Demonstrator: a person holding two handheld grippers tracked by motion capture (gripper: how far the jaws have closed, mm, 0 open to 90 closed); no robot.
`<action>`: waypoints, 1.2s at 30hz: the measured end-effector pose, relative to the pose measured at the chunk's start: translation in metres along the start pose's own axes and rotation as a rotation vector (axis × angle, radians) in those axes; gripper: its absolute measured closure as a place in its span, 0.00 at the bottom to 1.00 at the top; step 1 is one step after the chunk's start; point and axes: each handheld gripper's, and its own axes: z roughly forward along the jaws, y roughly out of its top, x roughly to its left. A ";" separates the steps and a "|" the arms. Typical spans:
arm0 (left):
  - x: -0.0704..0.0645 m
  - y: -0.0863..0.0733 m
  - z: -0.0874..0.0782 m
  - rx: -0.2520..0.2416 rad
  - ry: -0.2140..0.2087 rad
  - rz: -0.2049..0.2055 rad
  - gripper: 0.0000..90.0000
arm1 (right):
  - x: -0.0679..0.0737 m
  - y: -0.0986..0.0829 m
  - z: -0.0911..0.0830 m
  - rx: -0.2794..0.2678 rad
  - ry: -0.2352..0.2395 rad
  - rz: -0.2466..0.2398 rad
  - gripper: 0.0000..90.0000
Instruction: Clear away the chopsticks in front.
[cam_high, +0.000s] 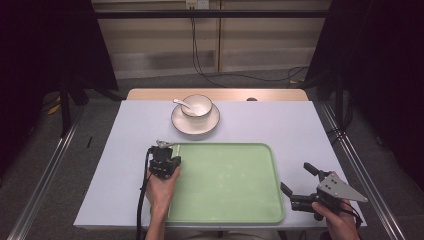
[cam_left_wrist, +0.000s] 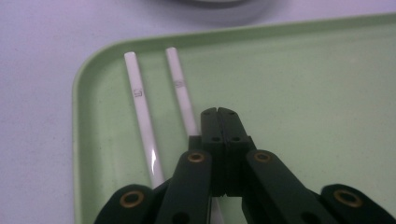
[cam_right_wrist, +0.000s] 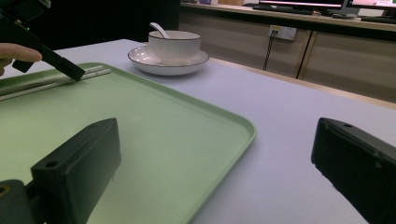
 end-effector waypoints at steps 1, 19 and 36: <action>0.000 0.000 0.001 0.001 0.001 0.001 1.00 | 0.000 0.000 0.000 0.001 0.000 -0.003 0.01; -0.001 -0.009 -0.014 0.032 -0.007 0.052 1.00 | 0.001 0.000 0.000 -0.002 -0.009 -0.003 0.01; 0.009 -0.019 -0.019 0.015 -0.002 0.030 1.00 | 0.000 0.000 0.000 -0.002 -0.008 -0.004 0.01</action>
